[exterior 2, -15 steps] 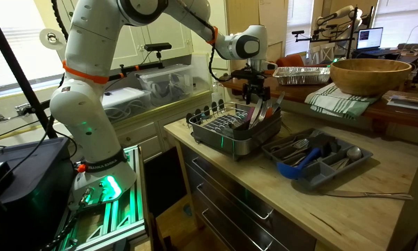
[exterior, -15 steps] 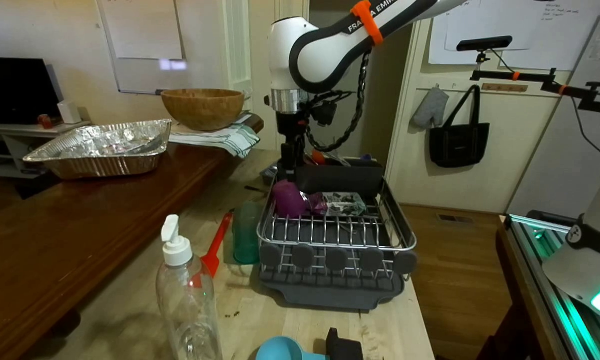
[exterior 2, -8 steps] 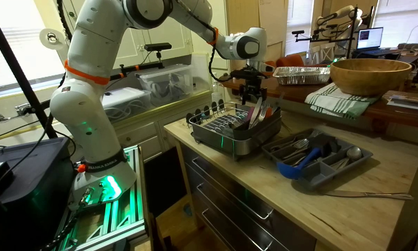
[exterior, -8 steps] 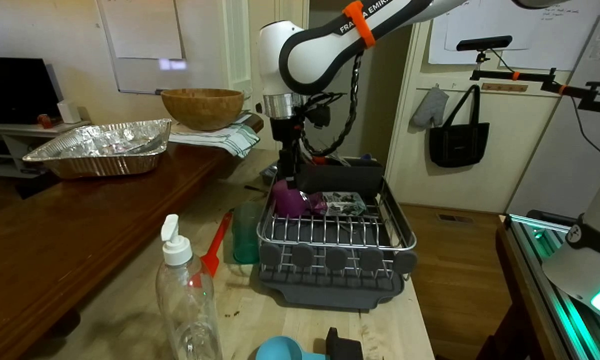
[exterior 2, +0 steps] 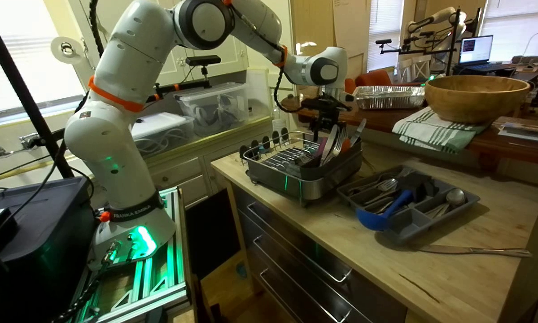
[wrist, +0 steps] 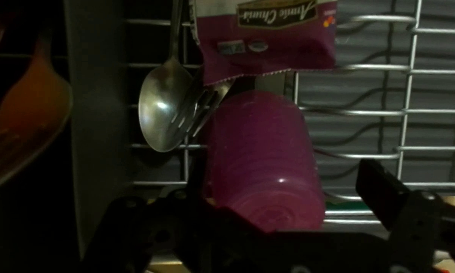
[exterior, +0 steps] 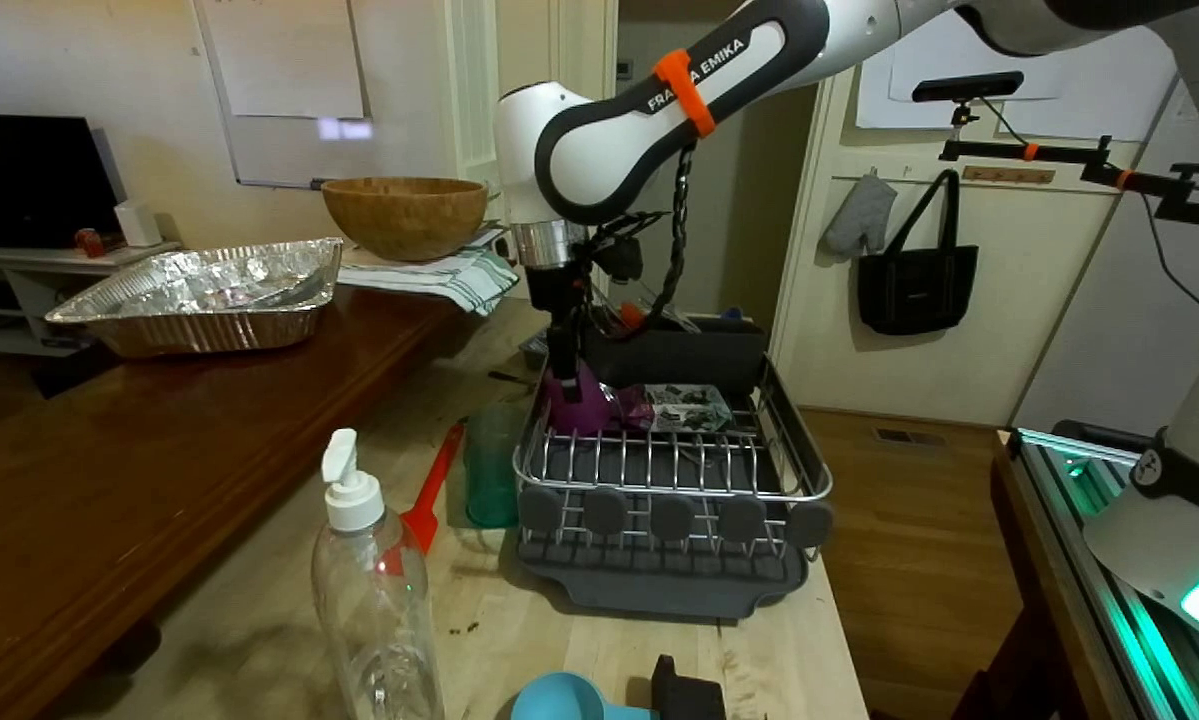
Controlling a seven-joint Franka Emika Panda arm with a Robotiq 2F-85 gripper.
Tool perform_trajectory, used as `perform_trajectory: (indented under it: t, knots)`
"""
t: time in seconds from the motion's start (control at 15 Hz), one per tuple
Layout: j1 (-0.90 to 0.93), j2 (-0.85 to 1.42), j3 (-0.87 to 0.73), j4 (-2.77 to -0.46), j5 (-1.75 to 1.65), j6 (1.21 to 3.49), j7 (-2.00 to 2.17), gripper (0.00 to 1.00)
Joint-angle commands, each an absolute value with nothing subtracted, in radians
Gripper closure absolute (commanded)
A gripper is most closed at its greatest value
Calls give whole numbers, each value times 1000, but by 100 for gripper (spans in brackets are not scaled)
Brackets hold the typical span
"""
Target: Put the purple cup on the left side of the counter.
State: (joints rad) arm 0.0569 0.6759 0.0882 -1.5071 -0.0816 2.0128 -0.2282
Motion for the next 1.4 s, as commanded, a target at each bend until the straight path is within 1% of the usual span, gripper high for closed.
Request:
perform_trajectory:
  t: [0.0,0.07,0.13,0.2,0.27,0.53,0.93,1.2,1.33]
  knots:
    - [59,734,86,-1433,-89,1991,-252,25]
    - [61,740,85,-1425,-89,1987,-251,32]
    - [61,742,84,-1417,-86,1977,-244,42]
    - [63,742,81,-1411,-89,1967,-237,49]
    - [64,730,79,-1414,-85,1941,-224,54]
    - [68,623,84,-1507,-87,1964,-209,54]
    - [61,431,109,-1661,-84,2060,-267,54]
    - [46,384,130,-1707,-59,2144,-375,54]
    - [41,385,140,-1711,-61,2127,-450,54]
